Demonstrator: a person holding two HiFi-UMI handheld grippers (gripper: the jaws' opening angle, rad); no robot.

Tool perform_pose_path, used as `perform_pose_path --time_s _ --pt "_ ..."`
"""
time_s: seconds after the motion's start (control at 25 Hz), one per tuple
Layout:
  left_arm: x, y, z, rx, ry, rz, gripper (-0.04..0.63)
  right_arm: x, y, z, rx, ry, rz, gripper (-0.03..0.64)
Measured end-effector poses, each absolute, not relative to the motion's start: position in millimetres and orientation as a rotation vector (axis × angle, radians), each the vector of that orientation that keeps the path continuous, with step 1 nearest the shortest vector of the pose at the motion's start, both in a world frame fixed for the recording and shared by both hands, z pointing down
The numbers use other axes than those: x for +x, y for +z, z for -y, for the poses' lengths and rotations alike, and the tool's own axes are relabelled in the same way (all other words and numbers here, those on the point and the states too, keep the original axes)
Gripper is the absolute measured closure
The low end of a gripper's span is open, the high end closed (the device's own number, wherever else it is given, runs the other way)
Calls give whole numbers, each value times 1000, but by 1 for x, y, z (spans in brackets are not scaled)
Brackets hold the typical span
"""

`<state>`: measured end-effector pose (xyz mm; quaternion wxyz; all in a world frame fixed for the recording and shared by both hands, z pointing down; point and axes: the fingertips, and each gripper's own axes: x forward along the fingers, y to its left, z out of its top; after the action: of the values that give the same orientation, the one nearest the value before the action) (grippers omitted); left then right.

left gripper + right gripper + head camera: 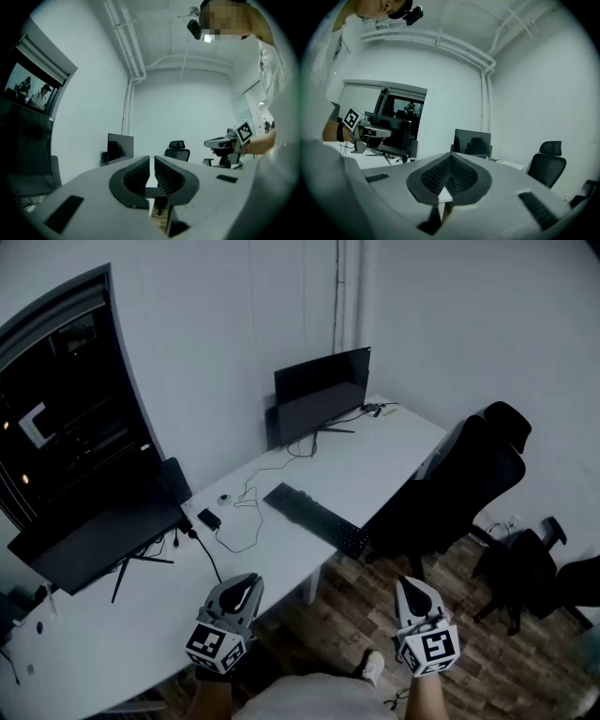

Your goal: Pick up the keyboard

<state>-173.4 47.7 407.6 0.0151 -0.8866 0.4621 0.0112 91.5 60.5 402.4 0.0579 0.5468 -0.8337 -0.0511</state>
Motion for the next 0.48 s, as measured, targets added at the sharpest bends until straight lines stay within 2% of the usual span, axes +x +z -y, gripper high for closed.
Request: perform_pose_path --time_s 0.48 --pt "-185 416 -46 -2776 2 -1433 565 80 403 -57 1667 -119 2554 615"
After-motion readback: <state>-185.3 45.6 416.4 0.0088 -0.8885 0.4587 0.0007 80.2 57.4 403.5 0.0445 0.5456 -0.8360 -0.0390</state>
